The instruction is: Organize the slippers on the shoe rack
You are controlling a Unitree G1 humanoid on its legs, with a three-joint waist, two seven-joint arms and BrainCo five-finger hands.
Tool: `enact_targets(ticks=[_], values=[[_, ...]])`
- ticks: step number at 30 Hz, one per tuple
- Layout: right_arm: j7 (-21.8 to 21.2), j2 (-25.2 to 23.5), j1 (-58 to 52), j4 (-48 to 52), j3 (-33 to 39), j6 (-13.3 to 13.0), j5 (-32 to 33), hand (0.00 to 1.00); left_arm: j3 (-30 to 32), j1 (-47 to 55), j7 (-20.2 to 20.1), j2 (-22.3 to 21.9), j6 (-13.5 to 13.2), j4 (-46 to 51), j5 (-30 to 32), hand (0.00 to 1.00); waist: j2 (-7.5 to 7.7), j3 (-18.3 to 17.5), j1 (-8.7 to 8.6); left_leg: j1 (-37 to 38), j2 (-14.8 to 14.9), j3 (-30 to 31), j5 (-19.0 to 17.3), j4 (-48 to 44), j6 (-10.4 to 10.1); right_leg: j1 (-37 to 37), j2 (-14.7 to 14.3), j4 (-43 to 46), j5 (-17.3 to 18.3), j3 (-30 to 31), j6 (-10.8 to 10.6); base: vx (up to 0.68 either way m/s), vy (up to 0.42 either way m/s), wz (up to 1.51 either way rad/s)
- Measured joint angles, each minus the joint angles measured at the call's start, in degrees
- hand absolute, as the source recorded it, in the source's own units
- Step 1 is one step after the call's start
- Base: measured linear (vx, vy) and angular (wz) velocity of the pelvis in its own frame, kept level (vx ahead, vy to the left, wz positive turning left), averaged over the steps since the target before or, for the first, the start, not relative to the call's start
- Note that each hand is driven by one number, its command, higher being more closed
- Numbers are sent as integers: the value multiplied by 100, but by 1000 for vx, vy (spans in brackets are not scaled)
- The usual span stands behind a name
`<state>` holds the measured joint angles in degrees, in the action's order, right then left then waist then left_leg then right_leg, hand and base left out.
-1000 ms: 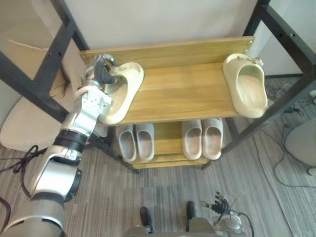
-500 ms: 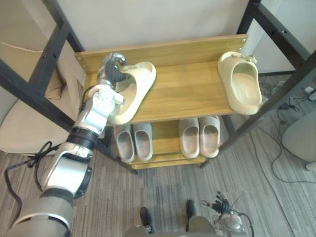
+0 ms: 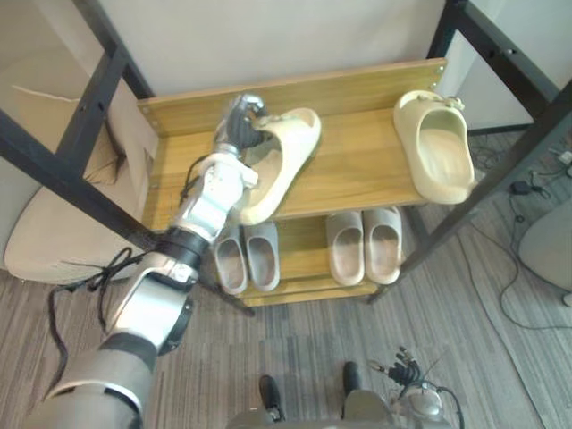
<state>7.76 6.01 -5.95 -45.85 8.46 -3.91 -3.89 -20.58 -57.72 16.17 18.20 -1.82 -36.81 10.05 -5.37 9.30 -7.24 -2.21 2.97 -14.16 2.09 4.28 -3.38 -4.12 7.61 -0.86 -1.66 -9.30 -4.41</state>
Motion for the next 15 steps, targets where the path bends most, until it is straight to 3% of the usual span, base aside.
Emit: enact_targets(ticks=[5,15], values=[[7,-30,-104,302,45,-6,20,0,-87,-298,35,-271,10,-122,3,100,-91,61,-7,-96,10,-82,-1,-58,2,-215,23,164,18,102,-22,-26,5,-12],[12,-150,-445,898,84,-5,182,0,-365,-815,121,-871,27,-271,33,100,-95,64,45,-166,53,-256,-5,-146,9,-492,56,564,133,218,-36,-20,0,-6]])
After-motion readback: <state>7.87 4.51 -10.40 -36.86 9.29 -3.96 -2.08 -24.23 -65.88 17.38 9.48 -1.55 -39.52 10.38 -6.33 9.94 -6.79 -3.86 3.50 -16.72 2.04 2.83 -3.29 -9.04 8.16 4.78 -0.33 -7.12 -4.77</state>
